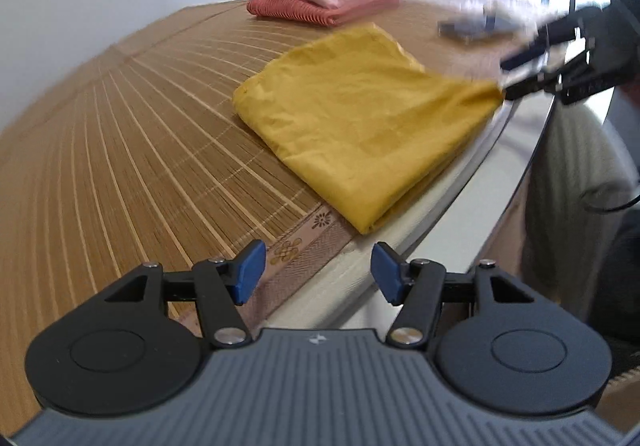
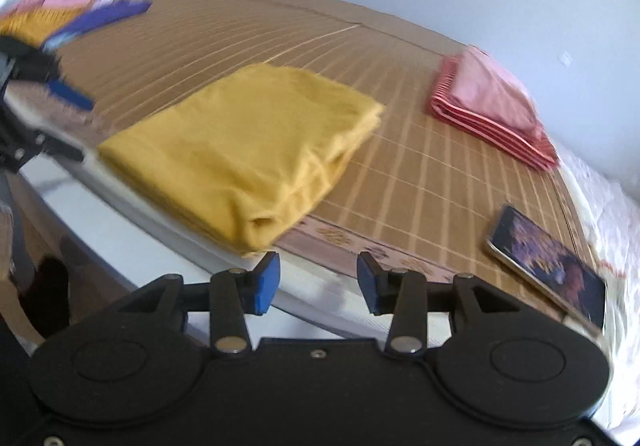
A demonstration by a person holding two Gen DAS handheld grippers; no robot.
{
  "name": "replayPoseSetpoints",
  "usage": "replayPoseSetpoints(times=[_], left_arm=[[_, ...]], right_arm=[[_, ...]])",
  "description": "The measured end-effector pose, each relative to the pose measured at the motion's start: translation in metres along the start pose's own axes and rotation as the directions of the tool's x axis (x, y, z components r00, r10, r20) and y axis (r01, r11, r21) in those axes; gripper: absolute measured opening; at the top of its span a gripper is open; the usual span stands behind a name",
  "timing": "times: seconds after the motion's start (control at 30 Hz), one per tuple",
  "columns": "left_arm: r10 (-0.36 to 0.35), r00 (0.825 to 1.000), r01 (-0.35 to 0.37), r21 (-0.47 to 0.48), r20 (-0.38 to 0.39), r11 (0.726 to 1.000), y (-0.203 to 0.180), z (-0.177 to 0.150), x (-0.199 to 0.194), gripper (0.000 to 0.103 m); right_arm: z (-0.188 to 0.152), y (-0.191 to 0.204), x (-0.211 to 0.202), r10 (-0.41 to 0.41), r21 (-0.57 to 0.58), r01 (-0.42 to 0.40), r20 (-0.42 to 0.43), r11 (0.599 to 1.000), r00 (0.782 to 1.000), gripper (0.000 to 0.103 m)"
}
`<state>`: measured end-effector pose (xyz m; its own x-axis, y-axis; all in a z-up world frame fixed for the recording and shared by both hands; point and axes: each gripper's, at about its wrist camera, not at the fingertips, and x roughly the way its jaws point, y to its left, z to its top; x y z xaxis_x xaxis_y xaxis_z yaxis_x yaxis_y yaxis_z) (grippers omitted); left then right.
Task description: Fold clothes
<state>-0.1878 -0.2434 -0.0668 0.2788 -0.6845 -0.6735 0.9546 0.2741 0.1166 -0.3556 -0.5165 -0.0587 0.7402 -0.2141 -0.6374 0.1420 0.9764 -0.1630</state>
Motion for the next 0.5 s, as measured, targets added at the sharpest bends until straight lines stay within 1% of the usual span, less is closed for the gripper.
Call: replayPoseSetpoints(times=[0.07, 0.1, 0.13, 0.17, 0.23, 0.27, 0.3, 0.33, 0.37, 0.4, 0.43, 0.5], left_arm=[[-0.043, 0.998, 0.046, -0.077, 0.037, 0.996, 0.012, 0.005, -0.005, 0.064], [-0.055, 0.997, 0.062, -0.110, 0.062, 0.992, 0.017, 0.009, -0.006, 0.064], [-0.073, 0.994, 0.085, -0.144, 0.086, 0.986, 0.023, 0.013, -0.005, 0.065], [-0.095, 0.989, 0.114, -0.181, 0.109, 0.977, 0.028, 0.018, -0.001, 0.065], [-0.136, 0.980, 0.169, -0.248, 0.144, 0.954, 0.037, 0.028, 0.010, 0.065], [-0.154, 0.978, 0.189, -0.274, 0.144, 0.943, 0.041, 0.032, 0.019, 0.065], [-0.172, 0.975, 0.208, -0.300, 0.143, 0.931, 0.045, 0.037, 0.028, 0.065], [-0.180, 0.974, 0.214, -0.313, 0.135, 0.925, 0.047, 0.041, 0.037, 0.065], [-0.177, 0.977, 0.206, -0.310, 0.117, 0.928, 0.047, 0.044, 0.047, 0.065], [-0.175, 0.979, 0.198, -0.308, 0.102, 0.931, 0.047, 0.046, 0.056, 0.065], [-0.175, 0.981, 0.194, -0.314, 0.088, 0.929, 0.049, 0.047, 0.063, 0.065], [-0.197, 0.977, 0.213, -0.350, 0.081, 0.912, 0.053, 0.046, 0.074, 0.065]], right_arm=[[-0.002, -0.015, -0.010, 0.024, 0.070, -0.026, 0.026, 0.997, 0.999, 0.045], [-0.001, -0.021, -0.013, 0.043, 0.108, -0.049, 0.057, 0.993, 0.997, 0.049], [0.002, -0.029, -0.014, 0.073, 0.153, -0.085, 0.085, 0.985, 0.994, 0.056], [0.005, -0.036, -0.015, 0.102, 0.196, -0.123, 0.114, 0.973, 0.988, 0.057], [0.013, -0.048, -0.006, 0.163, 0.282, -0.203, 0.159, 0.938, 0.974, 0.060], [0.018, -0.054, 0.000, 0.195, 0.323, -0.246, 0.180, 0.914, 0.964, 0.061], [0.021, -0.059, 0.008, 0.230, 0.364, -0.289, 0.196, 0.886, 0.953, 0.064], [0.025, -0.063, 0.018, 0.253, 0.397, -0.314, 0.200, 0.862, 0.947, 0.065], [0.028, -0.067, 0.028, 0.276, 0.429, -0.339, 0.204, 0.837, 0.939, 0.065], [0.032, -0.068, 0.039, 0.282, 0.443, -0.343, 0.200, 0.828, 0.938, 0.065], [0.036, -0.068, 0.048, 0.274, 0.453, -0.329, 0.185, 0.829, 0.944, 0.065], [0.042, -0.068, 0.067, 0.259, 0.471, -0.301, 0.153, 0.829, 0.954, 0.065]])
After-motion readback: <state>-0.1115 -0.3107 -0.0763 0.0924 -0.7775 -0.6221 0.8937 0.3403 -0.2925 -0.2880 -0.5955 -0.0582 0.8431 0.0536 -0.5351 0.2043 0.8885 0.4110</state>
